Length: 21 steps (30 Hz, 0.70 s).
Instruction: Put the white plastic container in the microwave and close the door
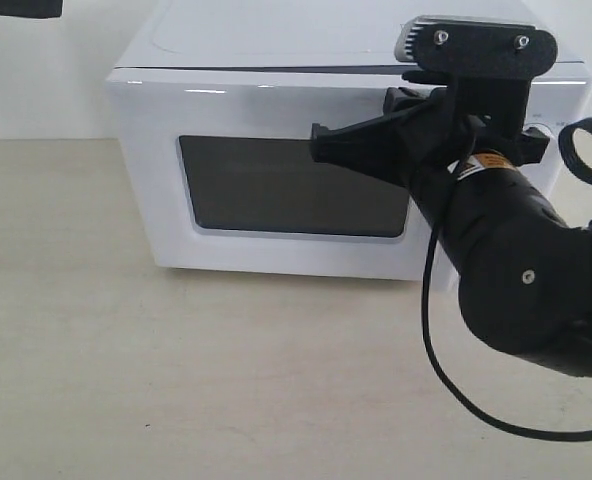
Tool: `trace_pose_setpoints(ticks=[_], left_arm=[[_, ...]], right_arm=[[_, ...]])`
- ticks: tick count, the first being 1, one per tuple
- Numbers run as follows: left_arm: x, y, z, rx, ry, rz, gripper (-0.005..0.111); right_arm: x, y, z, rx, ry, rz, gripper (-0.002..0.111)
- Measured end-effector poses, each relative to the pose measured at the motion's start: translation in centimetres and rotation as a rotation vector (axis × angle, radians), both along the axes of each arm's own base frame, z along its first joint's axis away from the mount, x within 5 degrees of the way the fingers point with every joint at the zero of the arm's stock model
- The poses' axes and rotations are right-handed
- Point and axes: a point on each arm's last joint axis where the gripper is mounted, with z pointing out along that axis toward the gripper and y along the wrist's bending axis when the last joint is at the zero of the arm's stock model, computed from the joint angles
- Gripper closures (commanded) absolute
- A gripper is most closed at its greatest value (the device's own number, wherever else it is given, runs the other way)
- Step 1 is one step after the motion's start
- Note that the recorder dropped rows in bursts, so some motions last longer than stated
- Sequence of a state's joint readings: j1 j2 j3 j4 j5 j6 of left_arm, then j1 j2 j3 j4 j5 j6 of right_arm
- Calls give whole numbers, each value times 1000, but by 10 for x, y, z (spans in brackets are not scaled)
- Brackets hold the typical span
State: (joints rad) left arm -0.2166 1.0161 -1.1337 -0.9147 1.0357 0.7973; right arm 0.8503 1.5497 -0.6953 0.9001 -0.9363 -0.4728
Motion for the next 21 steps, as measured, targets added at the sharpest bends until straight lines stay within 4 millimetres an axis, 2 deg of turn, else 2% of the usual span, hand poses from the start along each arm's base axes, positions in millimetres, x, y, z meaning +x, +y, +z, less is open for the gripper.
trace_pose_setpoints(ticks=[9,21], left_arm=[[0,0,0,-4,1,-1,102],[-2,-1,1,-17,15,-19,102]], right_arm=[[4,-2,1,-3,2,1,108],[21,0,19,-7,-9,6,108]])
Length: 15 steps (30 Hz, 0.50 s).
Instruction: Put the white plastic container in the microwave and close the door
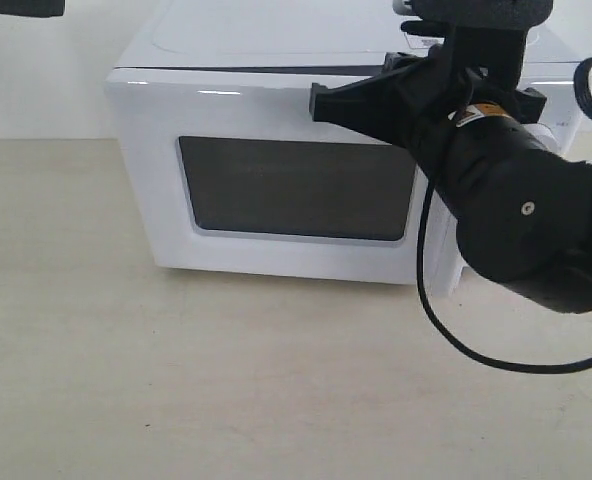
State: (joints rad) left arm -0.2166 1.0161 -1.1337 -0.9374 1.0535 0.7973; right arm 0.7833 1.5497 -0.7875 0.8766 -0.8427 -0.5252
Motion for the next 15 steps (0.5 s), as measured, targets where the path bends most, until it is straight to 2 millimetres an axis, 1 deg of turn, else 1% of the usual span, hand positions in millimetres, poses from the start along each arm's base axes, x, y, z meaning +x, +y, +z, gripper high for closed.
trace_pose_setpoints(ticks=[7,9,12,13,15], left_arm=[[-1,0,0,2,4,-6,102],[-1,0,0,2,4,-6,102],[-1,0,0,2,4,-6,102],[-1,0,0,2,4,-6,102],[-1,0,0,2,4,-6,102]], right_arm=[[3,-2,0,-29,19,-4,108],[0,1,1,-33,17,9,108],[-12,12,8,-63,-5,63,108],[-23,19,14,-62,-18,87,108],[-37,27,19,-68,-31,99,108]])
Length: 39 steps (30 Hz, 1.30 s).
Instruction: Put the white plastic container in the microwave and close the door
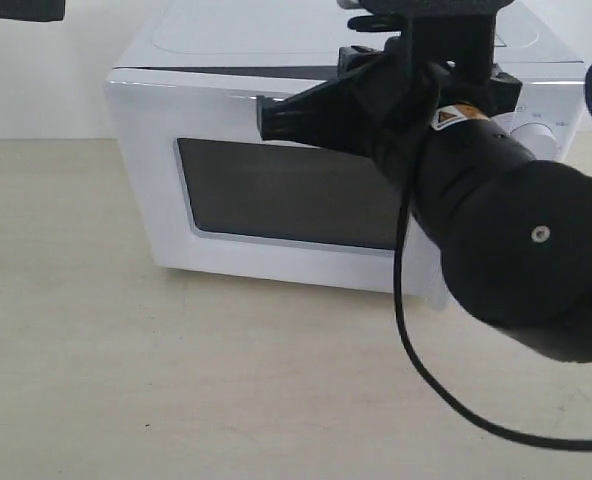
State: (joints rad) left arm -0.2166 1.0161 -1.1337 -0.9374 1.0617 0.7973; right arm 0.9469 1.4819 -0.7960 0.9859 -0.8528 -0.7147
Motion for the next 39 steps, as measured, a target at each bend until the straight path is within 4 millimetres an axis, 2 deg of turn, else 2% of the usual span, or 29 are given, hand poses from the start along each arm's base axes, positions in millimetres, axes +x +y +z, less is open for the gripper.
trace_pose_setpoints(ticks=[3,7,13,16,30,39], left_arm=[[0,0,0,0,1,-1,102],[-1,0,-1,4,7,-11,102],[-1,0,-1,4,8,-12,102],[-1,0,-1,5,9,-14,102],[-1,0,-1,5,9,-14,102],[-1,0,0,2,5,-7,102]], right_arm=[[-8,4,-5,0,38,-17,108],[-14,-13,-30,31,77,-113,108],[-4,-8,-54,-11,95,-128,108],[2,-10,-60,10,108,-146,108],[22,-26,-57,51,85,-158,108],[36,-21,-48,80,112,-145,108]])
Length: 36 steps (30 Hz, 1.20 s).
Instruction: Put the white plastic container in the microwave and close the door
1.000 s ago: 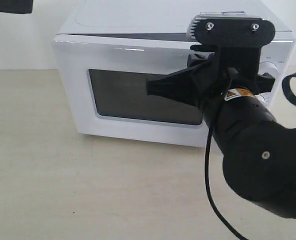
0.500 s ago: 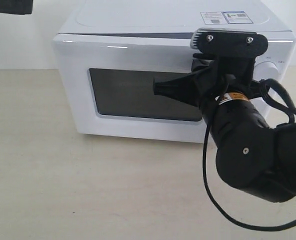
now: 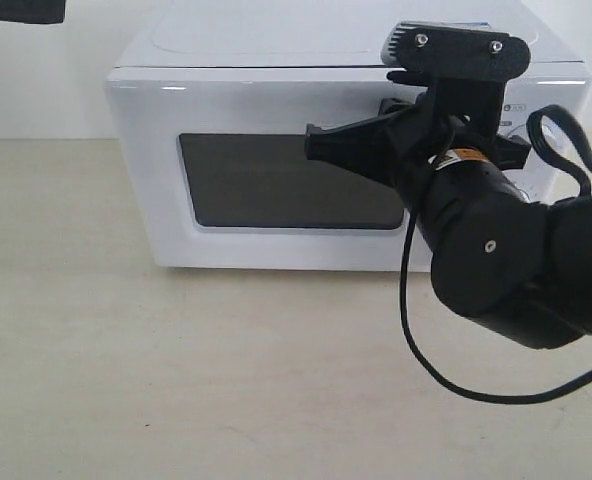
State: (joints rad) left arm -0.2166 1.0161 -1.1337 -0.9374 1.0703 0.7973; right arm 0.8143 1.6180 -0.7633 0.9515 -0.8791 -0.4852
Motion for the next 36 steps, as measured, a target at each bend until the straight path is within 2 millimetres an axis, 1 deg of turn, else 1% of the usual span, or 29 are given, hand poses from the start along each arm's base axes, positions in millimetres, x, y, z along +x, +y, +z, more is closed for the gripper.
trace_pose_setpoints(ticks=[9,17,23,25,26,27,28,29,30,31,32,33,34,35,36], left_arm=[[0,0,0,0,0,0,102],[0,0,0,0,0,0,102],[0,0,0,0,0,0,102],[0,0,0,0,0,0,102],[0,0,0,0,0,0,102],[0,0,0,0,0,0,102],[0,0,0,0,0,0,102],[0,0,0,1,1,-2,102],[-2,-1,0,-5,14,-19,102],[-3,-2,0,-10,24,-34,102],[-7,-3,0,-21,44,-65,102],[-14,-3,2,-22,45,-90,102],[-19,-2,4,-25,37,-94,102],[-28,0,9,-33,18,-96,102],[-35,1,12,-41,3,-97,102]], right_arm=[[1,-1,0,-3,-3,-1,108],[10,-4,1,-8,-1,-8,108],[7,-2,5,-10,10,2,108],[-2,4,14,-46,-2,24,108],[-15,5,24,-73,-14,45,108],[-23,4,28,-88,-22,55,108],[-38,-2,36,-112,-35,74,108],[-46,-6,40,-117,-39,78,108],[-62,-19,49,-95,-34,71,108],[-70,-27,52,-87,-25,65,108],[-86,-42,56,-102,-13,66,108],[-101,-59,58,-110,-12,76,108],[-110,-68,58,-125,-5,88,108],[-125,-84,62,-100,-5,104,108],[-133,-95,66,-77,-8,115,108]])
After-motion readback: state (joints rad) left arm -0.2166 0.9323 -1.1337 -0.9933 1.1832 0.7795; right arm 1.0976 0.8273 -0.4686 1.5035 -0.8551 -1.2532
